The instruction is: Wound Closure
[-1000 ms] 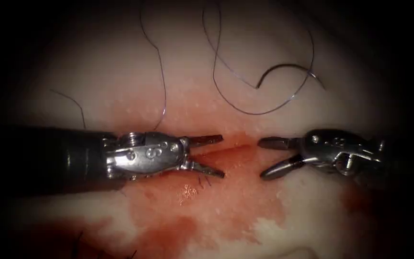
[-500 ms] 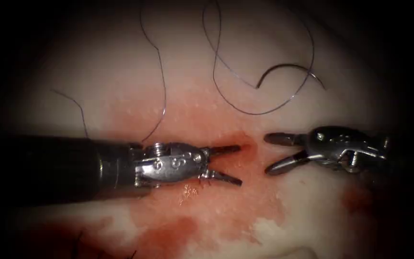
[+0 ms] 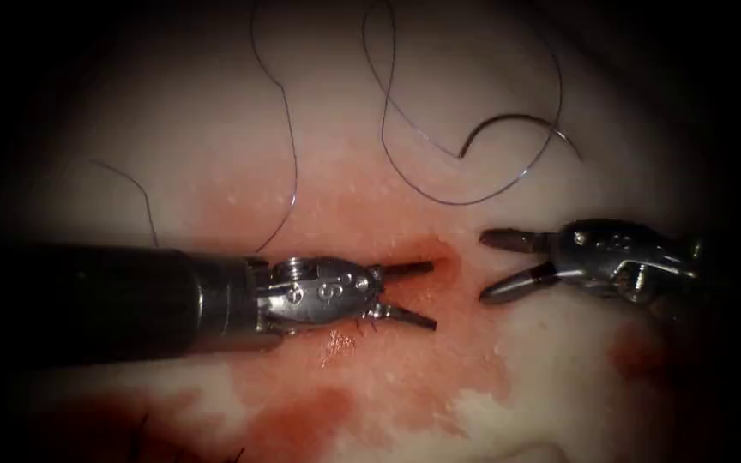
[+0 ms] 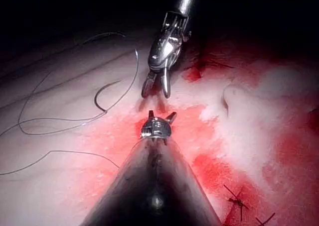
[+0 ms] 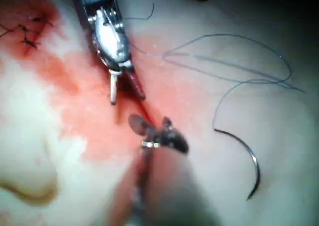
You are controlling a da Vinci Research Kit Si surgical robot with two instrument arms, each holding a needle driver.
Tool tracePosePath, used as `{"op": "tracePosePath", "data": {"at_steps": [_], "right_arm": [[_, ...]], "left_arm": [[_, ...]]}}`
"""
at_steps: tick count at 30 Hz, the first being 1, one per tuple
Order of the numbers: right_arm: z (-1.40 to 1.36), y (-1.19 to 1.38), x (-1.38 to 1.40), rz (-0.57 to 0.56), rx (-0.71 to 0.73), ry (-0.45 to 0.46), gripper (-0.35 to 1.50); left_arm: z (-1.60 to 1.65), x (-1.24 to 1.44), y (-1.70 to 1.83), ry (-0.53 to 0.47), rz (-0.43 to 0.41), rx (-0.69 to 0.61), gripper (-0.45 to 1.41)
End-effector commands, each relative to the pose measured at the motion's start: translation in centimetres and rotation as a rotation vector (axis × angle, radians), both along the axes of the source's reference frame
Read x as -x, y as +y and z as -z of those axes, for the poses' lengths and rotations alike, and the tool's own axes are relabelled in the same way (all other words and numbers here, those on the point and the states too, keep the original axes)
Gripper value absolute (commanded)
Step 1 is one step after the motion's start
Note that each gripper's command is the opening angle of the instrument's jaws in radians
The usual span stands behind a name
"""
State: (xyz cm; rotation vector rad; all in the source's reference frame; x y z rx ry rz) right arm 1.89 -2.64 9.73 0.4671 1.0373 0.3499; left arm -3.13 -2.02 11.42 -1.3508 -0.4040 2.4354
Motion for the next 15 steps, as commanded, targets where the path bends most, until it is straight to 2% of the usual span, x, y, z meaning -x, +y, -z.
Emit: {"op": "tracePosePath", "data": {"at_steps": [1, 8, 10, 15], "right_arm": [[-0.02, 0.09, -0.07, 0.010, 0.021, 0.000, 1.25], [-0.05, 0.38, 0.00, 0.069, 0.105, -0.040, 1.25], [-0.10, 0.52, 0.03, 0.117, 0.149, -0.083, 1.26], [-0.17, 0.64, 0.07, 0.198, 0.212, -0.144, 1.26]], "left_arm": [[-0.04, 0.05, -0.01, 0.000, 0.000, -0.001, 0.54], [0.00, 0.06, 0.01, -0.003, -0.001, -0.005, 0.52], [0.01, 0.07, 0.02, -0.009, -0.007, -0.008, 0.52], [0.02, 0.07, 0.03, -0.014, -0.013, -0.010, 0.52]]}}
